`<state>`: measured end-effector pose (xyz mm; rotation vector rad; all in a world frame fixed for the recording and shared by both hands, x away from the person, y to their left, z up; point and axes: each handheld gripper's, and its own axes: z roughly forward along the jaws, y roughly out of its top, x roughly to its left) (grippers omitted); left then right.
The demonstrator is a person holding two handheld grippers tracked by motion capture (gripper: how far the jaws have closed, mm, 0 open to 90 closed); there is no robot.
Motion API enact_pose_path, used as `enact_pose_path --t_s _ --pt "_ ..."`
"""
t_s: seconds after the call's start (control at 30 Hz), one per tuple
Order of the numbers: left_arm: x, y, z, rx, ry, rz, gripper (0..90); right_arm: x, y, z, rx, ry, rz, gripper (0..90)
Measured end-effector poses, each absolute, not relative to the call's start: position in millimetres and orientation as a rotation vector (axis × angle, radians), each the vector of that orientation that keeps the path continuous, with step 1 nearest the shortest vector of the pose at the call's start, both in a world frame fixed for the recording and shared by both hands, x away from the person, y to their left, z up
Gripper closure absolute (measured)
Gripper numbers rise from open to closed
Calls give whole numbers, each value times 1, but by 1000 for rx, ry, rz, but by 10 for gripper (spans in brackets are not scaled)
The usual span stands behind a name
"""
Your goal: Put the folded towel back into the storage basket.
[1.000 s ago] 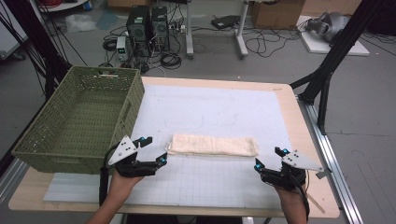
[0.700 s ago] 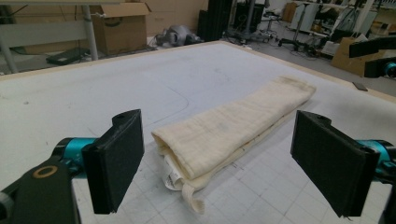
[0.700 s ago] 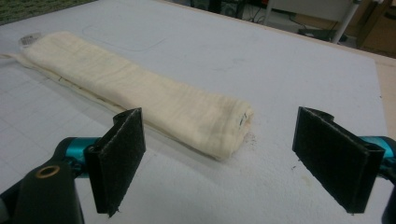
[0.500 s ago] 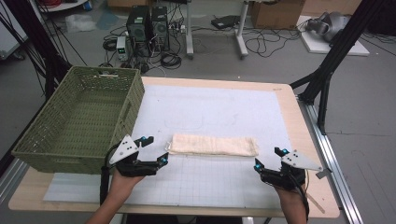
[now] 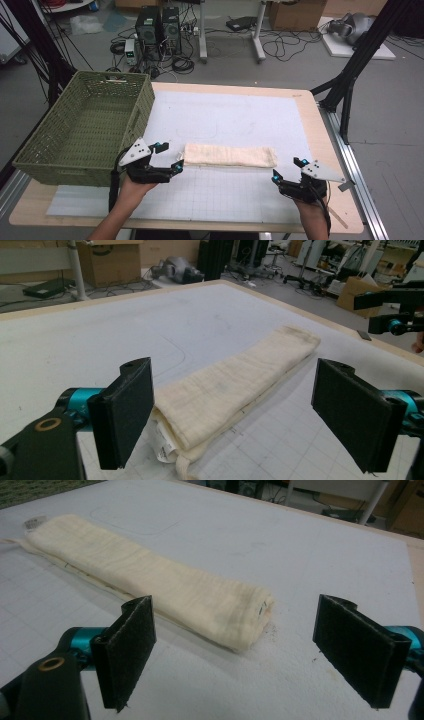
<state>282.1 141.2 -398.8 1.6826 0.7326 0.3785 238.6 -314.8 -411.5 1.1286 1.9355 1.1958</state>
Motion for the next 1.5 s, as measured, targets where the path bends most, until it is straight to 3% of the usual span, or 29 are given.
enact_pose_path --t_s 0.63,0.83,1.23,1.5 --pt "332 115 -397 1801 813 375 185 239 -321 -412 1147 1923 1191 158" --pt "346 113 -410 1851 898 314 219 239 -320 -412 1152 1929 1193 159" --pt "360 105 -431 1947 999 252 234 239 -321 -412 1149 1931 1193 159" --pt "360 96 -441 2055 981 286 266 240 -321 -413 1152 1935 1187 159"
